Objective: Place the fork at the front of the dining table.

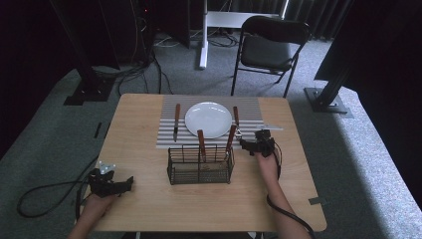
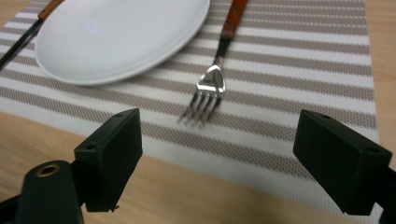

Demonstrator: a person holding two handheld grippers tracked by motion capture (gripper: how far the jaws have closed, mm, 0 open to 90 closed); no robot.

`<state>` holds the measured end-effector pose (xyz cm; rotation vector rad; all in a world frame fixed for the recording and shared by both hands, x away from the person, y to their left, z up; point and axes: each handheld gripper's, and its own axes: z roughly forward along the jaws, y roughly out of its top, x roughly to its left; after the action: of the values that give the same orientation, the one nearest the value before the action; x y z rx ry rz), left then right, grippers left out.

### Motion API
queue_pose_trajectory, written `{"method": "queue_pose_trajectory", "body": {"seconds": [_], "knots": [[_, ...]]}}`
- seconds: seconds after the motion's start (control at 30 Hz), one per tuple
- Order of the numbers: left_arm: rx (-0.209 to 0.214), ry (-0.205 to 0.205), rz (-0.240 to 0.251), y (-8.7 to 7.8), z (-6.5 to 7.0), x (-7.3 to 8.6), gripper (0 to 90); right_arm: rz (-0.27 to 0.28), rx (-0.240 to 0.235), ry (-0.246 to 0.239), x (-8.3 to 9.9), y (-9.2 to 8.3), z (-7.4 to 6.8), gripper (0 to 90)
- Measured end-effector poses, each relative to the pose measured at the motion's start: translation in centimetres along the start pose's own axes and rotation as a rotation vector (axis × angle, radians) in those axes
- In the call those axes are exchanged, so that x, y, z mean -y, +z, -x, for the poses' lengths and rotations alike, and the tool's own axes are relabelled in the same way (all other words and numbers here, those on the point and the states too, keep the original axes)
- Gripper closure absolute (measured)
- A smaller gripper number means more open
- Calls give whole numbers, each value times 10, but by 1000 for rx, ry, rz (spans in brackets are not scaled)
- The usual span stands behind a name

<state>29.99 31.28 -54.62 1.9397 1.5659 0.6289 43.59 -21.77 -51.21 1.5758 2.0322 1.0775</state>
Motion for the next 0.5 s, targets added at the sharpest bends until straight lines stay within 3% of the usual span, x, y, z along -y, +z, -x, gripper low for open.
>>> {"method": "queue_pose_trajectory", "body": {"seconds": [0.3,0.5], "knots": [[0,0,0,0,0,0,0,18,-1,8,20,-17,6,151],[0,0,0,0,0,0,0,32,27,-9,31,-30,11,145]]}}
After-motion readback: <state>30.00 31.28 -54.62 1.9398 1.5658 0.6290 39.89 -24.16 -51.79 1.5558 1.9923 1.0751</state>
